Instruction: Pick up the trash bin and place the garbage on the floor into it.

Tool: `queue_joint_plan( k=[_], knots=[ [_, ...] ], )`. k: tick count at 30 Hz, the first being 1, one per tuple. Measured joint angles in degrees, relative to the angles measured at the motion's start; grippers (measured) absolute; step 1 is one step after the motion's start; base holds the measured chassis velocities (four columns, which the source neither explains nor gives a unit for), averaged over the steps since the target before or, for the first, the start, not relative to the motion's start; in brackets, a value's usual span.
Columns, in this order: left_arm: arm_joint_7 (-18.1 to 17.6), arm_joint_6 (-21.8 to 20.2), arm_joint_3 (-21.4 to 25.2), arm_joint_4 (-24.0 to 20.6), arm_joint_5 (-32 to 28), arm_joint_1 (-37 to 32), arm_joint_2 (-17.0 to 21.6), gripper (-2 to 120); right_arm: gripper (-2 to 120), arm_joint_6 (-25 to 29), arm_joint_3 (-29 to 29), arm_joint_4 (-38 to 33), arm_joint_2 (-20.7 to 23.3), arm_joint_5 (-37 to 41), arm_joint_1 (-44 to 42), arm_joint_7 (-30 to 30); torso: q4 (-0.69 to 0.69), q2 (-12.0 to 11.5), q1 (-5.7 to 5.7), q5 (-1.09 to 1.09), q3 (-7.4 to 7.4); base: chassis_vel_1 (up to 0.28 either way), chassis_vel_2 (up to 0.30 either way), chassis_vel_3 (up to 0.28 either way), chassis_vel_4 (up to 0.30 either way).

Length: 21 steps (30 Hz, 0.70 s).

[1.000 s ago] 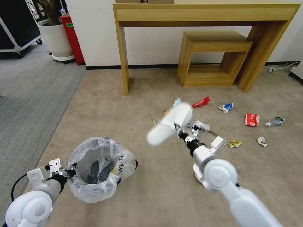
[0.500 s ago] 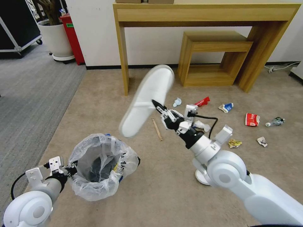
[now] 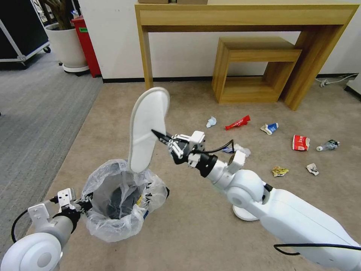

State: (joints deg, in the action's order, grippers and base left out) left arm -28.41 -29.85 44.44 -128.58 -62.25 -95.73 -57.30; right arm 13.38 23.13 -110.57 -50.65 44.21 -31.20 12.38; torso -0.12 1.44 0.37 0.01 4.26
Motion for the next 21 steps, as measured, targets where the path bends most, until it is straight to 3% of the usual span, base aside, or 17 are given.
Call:
queue_joint_plan(
  k=[4, 14, 21],
  knots=[
    [0.03, 0.00, 0.10, -0.25, 0.34, -0.30, -0.53, 0, 0, -0.13, 2.43, 0.50, -0.82, 0.11, 1.73, -0.19, -0.01, 0.00, 0.00, -0.01, -0.01, 0.000, 0.000, 0.000, 0.000],
    [0.53, 0.00, 2.07, -1.94, 1.43, -2.49, -2.54, 0, 0, 0.13, 15.39, 5.12, -5.86, -1.29, 11.51, -1.72, 0.01, 0.00, 0.00, -0.01, -0.01, 0.000, 0.000, 0.000, 0.000],
    [0.65, 0.01, 2.98, -2.59, 1.55, -3.31, -3.11, 0, 0, 0.83, 19.57, 8.19, -8.56, -2.29, 15.64, -1.72, 0.00, 0.00, 0.00, -0.01, 0.00, 0.000, 0.000, 0.000, 0.000]
  ],
)
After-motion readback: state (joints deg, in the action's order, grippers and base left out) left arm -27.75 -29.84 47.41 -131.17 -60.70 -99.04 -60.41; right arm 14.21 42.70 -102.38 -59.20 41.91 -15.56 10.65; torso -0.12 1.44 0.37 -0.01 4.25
